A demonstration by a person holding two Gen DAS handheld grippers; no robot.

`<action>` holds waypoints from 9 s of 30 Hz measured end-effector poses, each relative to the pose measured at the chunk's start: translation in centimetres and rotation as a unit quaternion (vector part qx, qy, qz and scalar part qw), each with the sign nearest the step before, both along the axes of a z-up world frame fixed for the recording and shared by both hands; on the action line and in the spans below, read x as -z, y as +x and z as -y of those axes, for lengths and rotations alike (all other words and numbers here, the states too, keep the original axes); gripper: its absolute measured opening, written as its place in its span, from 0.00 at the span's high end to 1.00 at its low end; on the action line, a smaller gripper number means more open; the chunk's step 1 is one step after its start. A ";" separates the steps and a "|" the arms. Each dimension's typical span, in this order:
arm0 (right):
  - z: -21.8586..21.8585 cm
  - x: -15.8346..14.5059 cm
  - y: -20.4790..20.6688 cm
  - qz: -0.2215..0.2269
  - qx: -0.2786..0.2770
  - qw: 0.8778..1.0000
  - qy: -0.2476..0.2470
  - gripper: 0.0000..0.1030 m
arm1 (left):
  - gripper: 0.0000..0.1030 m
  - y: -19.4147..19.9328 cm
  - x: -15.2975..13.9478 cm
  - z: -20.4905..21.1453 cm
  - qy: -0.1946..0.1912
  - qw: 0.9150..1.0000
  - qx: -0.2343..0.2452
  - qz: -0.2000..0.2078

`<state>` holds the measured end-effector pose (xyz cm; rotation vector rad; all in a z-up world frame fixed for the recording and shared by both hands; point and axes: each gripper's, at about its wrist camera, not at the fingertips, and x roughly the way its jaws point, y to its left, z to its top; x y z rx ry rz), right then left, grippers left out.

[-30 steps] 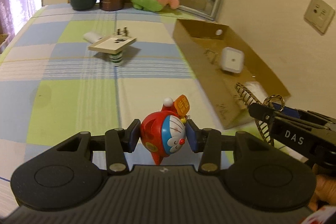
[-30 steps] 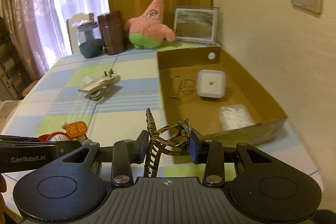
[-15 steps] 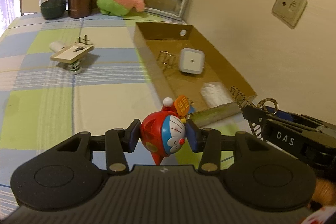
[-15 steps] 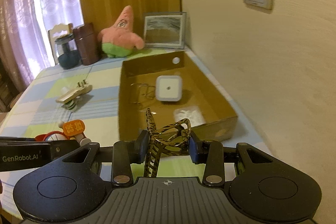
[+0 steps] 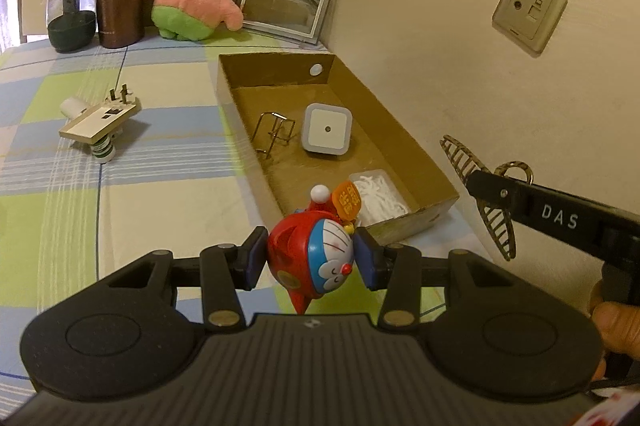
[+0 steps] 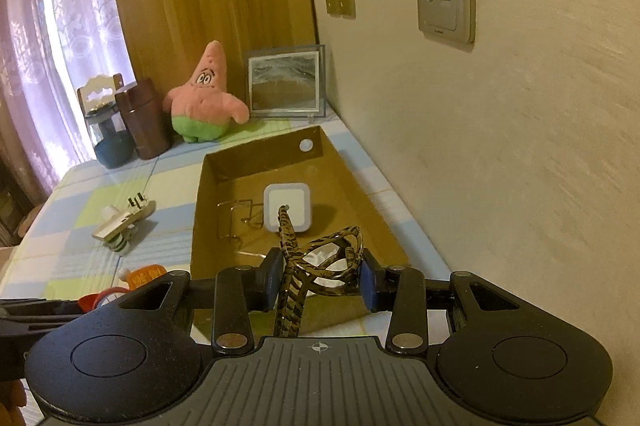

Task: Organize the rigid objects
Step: 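Carry the Doraemon figure and claw clip to the cardboard box with both tools, then lower the Doraemon figure into the box and open the left tool, then lower the claw clip into the box and open the right tool, then move the right tool to the green-capped cylinder while the left tool approaches the white switch plate, then close the right tool on the green-capped cylinder while the left tool grasps the switch plate, then carry the switch plate and green-capped cylinder to the cardboard box with both tools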

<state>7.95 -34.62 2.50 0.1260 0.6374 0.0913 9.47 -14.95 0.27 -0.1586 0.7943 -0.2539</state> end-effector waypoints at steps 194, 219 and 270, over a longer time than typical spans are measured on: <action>-29.5 15.4 16.2 0.008 -0.278 0.959 -0.052 0.40 | 0.07 14.5 9.3 -29.2 0.076 0.993 -0.076 0.051; -27.4 14.6 16.2 -0.001 -0.240 0.967 -0.089 0.74 | 0.07 15.6 9.8 -28.3 0.030 0.999 -0.005 0.034; -22.0 11.1 15.0 -0.014 -0.172 0.984 -0.046 0.74 | 0.18 15.6 11.3 -20.4 0.089 0.995 -0.036 -0.011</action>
